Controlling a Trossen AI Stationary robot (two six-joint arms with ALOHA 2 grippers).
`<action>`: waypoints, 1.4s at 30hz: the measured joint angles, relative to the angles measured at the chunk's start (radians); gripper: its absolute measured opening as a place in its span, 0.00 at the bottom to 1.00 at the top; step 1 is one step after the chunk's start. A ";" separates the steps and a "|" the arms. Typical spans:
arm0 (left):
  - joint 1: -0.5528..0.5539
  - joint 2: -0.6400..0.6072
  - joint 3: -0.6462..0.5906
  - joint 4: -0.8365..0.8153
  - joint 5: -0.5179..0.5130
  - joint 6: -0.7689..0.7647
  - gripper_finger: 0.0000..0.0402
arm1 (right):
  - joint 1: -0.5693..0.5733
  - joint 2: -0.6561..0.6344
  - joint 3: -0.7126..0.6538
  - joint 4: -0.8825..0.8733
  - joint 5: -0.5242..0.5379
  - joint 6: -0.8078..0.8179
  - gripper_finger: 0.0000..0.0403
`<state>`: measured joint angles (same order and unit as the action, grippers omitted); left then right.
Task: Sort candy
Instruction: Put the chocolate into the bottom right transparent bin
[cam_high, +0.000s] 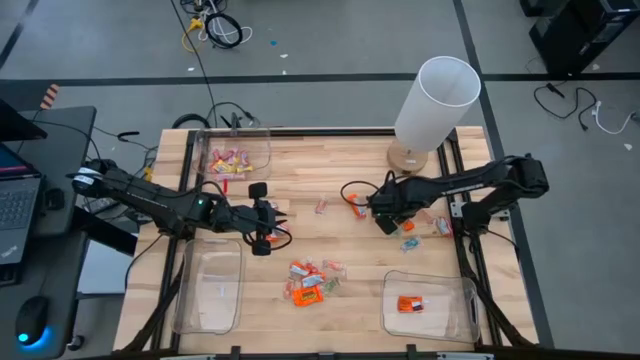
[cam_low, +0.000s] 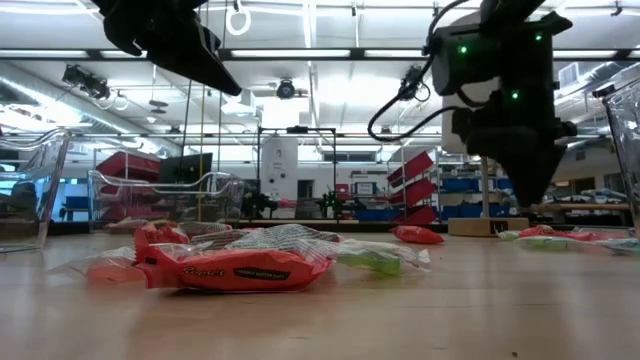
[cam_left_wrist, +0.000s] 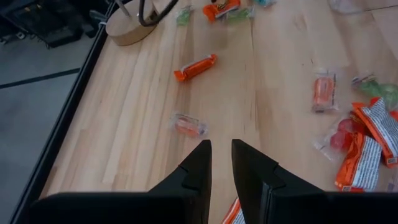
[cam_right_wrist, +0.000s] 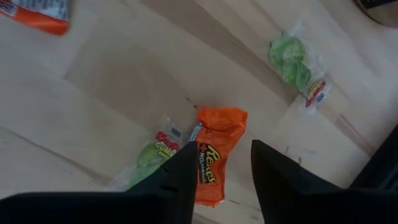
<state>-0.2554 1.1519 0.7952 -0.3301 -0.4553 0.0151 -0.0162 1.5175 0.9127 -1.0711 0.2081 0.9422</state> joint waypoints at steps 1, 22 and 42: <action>0.000 0.000 0.000 -0.003 0.000 0.000 0.17 | 0.000 0.008 0.000 0.001 0.000 -0.002 0.35; 0.000 0.000 0.000 -0.005 0.000 -0.023 0.17 | -0.005 0.033 -0.156 0.206 -0.019 -0.002 0.27; 0.005 0.002 0.000 0.165 -0.002 -0.018 0.17 | 0.032 0.015 -0.046 0.209 0.041 -0.148 0.01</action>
<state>-0.2500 1.1537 0.7952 -0.1655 -0.4568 -0.0033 0.0157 1.5320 0.8670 -0.8624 0.2491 0.7943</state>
